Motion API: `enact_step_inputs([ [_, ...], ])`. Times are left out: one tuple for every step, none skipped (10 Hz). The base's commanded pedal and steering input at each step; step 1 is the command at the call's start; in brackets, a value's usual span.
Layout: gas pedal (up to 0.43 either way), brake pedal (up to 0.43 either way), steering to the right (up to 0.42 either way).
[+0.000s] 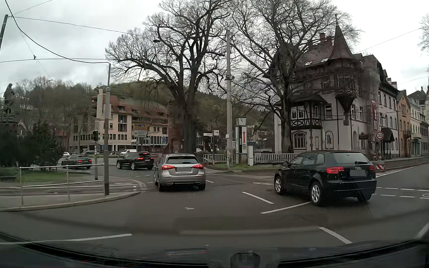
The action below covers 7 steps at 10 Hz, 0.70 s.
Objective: Follow the waypoints while adhering to traffic rules and regulations
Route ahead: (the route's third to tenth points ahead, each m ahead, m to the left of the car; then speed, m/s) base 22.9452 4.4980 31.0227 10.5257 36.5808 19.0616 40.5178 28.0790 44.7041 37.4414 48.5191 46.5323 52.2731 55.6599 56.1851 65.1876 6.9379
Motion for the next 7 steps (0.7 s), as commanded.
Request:
enact_step_inputs([
  [0.047, 0.0, -0.063],
  [0.047, 0.0, -0.063],
  [0.047, 0.0, -0.063],
  [0.039, 0.0, -0.063],
  [0.028, 0.0, -0.066],
  [0.028, 0.0, -0.071],
  [0.028, 0.0, -0.079],
])
